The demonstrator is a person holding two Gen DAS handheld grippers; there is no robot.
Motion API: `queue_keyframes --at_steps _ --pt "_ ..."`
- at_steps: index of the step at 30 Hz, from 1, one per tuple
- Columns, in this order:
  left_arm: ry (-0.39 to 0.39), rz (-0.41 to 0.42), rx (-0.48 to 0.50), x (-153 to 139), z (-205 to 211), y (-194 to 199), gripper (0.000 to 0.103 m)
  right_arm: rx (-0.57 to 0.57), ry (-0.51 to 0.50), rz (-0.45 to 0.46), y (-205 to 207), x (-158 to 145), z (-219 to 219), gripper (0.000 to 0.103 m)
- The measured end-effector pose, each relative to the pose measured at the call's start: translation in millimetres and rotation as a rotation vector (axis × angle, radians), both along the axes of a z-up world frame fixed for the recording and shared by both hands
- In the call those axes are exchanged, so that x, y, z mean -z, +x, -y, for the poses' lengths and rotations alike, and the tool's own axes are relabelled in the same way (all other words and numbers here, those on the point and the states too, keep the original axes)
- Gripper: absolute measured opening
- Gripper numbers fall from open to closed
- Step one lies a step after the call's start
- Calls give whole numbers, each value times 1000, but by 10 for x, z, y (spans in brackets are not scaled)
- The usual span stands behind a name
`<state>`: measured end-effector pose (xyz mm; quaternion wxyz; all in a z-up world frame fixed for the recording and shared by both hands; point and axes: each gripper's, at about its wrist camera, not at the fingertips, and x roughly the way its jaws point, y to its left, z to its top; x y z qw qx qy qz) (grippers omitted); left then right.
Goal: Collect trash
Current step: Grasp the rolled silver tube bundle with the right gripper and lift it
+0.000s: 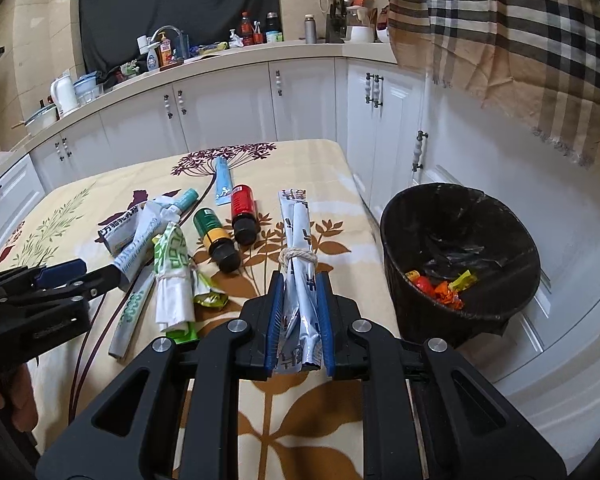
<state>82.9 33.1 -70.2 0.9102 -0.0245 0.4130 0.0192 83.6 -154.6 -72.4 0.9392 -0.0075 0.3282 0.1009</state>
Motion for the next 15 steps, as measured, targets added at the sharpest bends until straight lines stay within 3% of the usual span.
queue_keyframes --at_steps 7,15 --pt "65 31 17 -32 107 -6 53 2 23 -19 103 30 57 17" --pt "58 6 12 61 117 248 53 15 26 -6 158 -28 118 17"
